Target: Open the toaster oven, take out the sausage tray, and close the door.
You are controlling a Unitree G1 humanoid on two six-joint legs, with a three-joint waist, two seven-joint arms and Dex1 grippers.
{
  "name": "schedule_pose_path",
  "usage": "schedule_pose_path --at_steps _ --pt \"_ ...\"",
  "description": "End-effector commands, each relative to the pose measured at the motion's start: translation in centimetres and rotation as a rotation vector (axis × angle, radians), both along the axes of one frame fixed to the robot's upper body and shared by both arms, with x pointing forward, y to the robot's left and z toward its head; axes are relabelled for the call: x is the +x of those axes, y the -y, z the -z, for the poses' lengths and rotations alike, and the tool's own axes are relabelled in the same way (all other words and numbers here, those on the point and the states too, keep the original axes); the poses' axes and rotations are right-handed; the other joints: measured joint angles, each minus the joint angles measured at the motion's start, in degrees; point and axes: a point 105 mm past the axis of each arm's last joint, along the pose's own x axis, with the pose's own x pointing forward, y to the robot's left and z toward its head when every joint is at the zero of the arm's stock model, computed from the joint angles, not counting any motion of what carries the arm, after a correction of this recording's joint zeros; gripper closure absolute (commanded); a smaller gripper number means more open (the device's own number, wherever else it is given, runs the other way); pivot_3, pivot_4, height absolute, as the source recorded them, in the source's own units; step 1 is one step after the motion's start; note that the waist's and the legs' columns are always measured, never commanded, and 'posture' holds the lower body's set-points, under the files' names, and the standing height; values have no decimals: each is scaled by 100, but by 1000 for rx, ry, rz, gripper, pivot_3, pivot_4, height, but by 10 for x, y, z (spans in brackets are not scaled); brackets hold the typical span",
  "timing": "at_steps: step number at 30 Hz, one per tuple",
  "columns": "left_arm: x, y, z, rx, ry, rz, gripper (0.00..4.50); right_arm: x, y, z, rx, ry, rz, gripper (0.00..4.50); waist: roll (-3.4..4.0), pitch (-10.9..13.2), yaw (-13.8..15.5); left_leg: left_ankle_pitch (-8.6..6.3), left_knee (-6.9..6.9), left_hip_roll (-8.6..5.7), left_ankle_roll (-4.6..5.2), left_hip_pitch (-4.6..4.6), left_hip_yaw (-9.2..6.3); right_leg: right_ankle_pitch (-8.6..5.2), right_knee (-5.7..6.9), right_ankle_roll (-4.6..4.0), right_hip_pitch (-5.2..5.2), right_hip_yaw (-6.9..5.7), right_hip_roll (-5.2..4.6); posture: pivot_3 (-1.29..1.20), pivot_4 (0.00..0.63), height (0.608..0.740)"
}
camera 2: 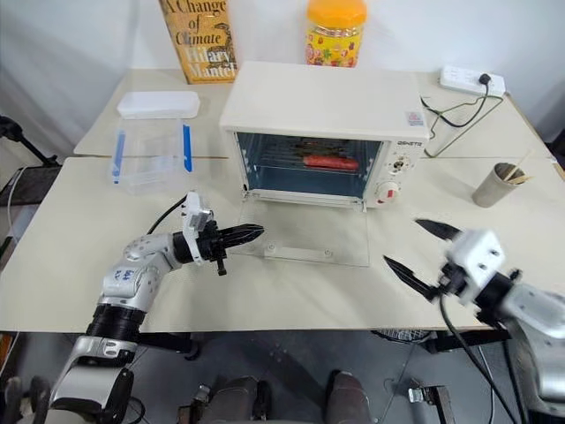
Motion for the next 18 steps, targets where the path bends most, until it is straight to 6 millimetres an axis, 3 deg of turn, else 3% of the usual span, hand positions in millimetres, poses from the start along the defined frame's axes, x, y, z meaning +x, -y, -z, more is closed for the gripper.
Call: schedule_pose_path --at_steps 1,4,7,16,18 --pt "-1 -3 -9 -21 80 -35 4459 17 -35 -18 14 74 0 0 0 0 3 0 0 1 0 -3 -2 0 2 0 -4 0 0 0 150 740" --pt "-6 -8 -6 -43 101 -54 4459 35 -68 -19 -54 155 -30 0 1 -1 -1 0 0 0 -1 -9 2 0 2 0 -10 -4 0 0 150 740" --pt "-13 -19 -12 -101 138 -100 4459 61 -83 -19 -163 287 53 0 0 -1 -9 0 2 -3 0 -22 10 0 1 0 -16 -10 -1 0 150 740" --pt "-44 -48 -42 -148 226 -176 1677 109 -120 -32 -449 604 134 0 0 -1 -97 2 2 -1 -3 -38 8 0 20 0 -52 6 -4 0 150 740" --pt "-45 -51 -46 -155 229 -199 1048 112 -126 -29 -451 603 117 402 0 -1 -124 2 2 0 -3 -38 7 0 22 0 -53 6 -4 0 150 740"
